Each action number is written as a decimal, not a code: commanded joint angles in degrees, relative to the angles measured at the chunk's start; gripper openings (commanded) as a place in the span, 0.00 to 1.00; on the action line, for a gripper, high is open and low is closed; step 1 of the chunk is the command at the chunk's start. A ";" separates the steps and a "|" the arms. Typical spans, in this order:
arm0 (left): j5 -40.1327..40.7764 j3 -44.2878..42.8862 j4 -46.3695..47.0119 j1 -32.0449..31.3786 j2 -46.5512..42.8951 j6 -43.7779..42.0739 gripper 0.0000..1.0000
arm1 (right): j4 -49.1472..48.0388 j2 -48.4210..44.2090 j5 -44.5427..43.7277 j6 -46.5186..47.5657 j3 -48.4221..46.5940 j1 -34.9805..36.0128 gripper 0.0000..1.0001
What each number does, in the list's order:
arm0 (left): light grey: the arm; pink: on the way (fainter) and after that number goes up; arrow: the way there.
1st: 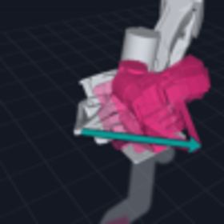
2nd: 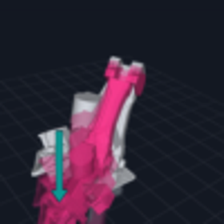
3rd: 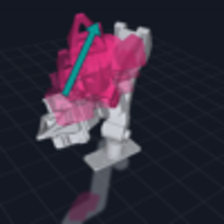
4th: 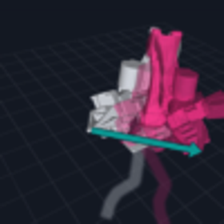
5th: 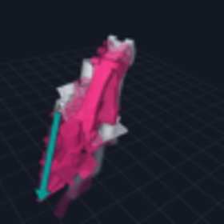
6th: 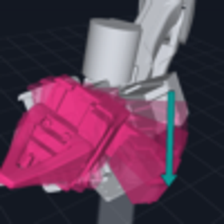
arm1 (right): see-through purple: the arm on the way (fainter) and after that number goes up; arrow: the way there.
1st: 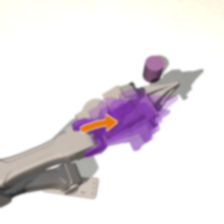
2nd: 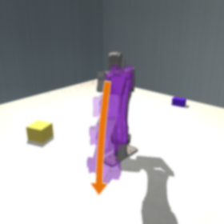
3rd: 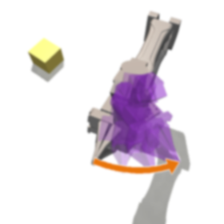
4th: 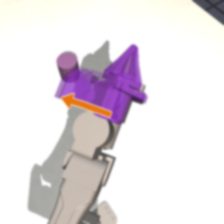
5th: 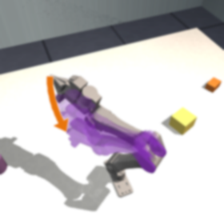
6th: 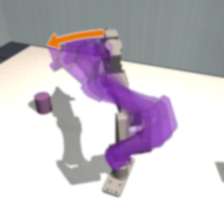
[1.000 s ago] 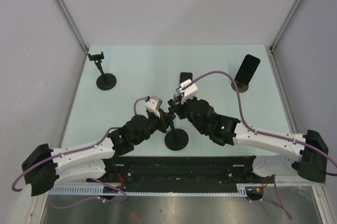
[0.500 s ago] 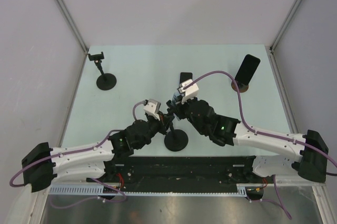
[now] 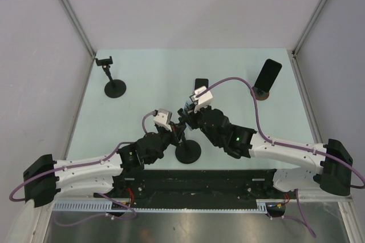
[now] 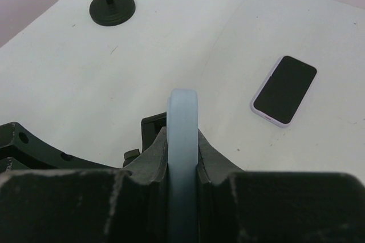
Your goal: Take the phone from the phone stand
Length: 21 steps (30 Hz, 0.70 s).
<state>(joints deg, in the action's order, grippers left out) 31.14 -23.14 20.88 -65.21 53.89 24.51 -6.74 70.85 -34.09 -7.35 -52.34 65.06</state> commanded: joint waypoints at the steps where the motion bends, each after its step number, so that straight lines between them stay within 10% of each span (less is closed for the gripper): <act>1: 18.26 3.71 -8.67 1.67 -2.99 2.56 0.00 | -2.66 -4.14 -30.51 9.64 -1.63 -5.82 0.00; 21: 20.55 4.59 -9.29 1.14 -3.89 1.50 0.00 | 2.26 -6.34 -29.99 5.34 -1.63 -9.95 0.00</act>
<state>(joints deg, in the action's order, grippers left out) 33.12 -21.10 21.37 -65.80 50.43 23.92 -7.64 71.46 -34.30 -10.85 -52.36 65.01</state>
